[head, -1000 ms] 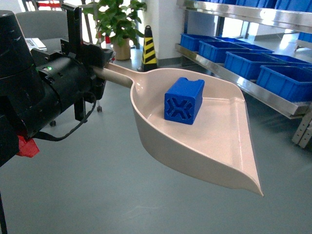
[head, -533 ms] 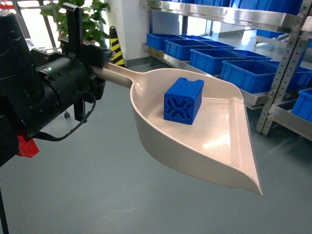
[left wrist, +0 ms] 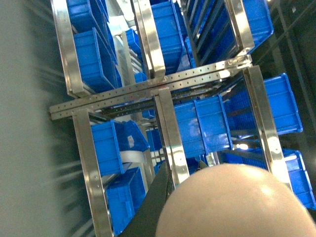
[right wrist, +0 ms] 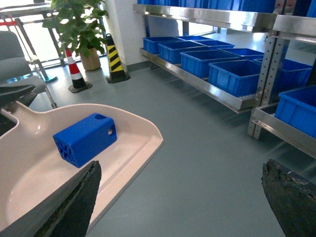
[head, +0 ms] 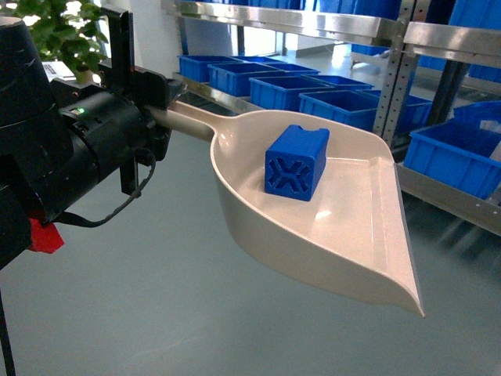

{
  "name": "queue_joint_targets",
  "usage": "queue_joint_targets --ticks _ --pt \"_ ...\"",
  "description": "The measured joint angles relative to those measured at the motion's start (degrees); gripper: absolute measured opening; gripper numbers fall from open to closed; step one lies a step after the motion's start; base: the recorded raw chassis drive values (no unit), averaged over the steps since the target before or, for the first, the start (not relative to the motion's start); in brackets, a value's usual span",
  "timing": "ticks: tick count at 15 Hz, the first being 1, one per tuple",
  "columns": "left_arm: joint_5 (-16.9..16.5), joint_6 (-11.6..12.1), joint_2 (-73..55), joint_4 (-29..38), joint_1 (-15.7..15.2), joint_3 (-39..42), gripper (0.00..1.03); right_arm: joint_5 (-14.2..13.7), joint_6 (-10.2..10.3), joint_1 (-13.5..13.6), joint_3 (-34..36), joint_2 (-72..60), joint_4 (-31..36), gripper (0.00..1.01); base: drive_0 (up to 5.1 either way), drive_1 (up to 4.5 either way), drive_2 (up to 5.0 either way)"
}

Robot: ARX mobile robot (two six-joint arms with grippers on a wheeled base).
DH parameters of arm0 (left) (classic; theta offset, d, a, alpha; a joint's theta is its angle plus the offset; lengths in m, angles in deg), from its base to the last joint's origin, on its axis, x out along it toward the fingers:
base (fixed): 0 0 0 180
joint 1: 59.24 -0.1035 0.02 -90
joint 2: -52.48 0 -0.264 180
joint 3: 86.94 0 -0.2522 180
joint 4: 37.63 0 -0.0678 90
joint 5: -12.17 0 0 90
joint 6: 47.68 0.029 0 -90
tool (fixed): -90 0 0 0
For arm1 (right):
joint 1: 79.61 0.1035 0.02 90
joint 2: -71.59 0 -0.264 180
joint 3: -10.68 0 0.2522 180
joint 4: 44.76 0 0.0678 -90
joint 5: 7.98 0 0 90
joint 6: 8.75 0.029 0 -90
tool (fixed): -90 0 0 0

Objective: Place part in tray to right shelf

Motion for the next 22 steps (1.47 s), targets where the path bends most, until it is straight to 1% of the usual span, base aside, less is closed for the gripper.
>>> queue_joint_targets --ticks 22 --pt "0.0 -0.02 0.0 0.02 -0.09 0.0 0.12 -0.02 0.02 0.0 0.0 0.0 0.02 0.98 -1.7 -1.69 -1.7"
